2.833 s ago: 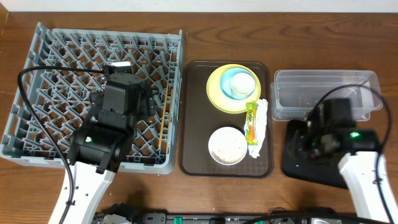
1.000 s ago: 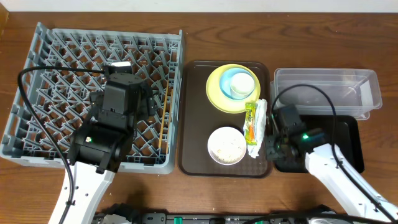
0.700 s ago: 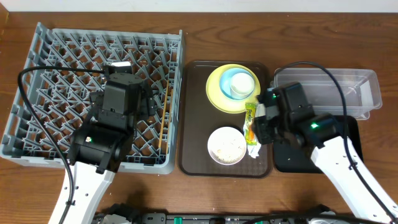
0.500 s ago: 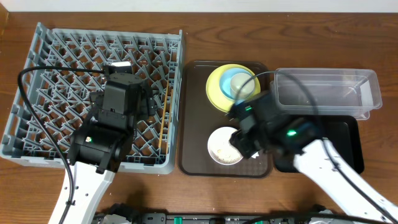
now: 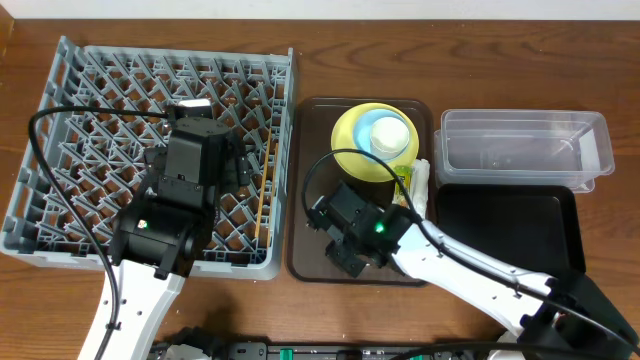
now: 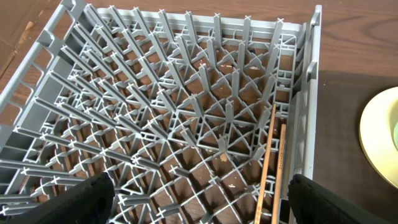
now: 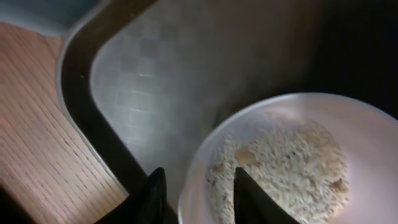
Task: Sort waste into correct bins and load items into the dishwasher
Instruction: 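Reach the right gripper to the pink rice bowl and grip its rim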
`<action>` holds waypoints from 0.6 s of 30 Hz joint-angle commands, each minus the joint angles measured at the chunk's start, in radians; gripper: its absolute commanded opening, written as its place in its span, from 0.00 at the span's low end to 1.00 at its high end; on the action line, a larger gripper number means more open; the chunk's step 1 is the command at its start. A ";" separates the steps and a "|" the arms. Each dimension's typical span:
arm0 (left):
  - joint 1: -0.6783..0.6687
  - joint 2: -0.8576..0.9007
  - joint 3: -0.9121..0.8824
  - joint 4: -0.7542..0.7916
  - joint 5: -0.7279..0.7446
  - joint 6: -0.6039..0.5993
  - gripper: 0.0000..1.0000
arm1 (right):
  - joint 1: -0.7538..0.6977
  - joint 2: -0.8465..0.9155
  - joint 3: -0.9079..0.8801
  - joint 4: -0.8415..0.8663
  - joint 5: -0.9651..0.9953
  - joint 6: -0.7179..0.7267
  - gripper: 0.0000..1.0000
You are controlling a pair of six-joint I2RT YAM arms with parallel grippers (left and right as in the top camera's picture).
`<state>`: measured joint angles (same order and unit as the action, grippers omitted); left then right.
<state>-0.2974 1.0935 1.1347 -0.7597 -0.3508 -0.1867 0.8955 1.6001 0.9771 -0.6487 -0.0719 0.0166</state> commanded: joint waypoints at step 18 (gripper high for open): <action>0.001 0.004 0.019 -0.003 -0.021 -0.013 0.92 | 0.032 0.036 -0.038 0.001 0.064 -0.013 0.01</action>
<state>-0.2974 1.0935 1.1347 -0.7597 -0.3508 -0.1864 0.9180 1.6295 0.9440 -0.6430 -0.0162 0.0055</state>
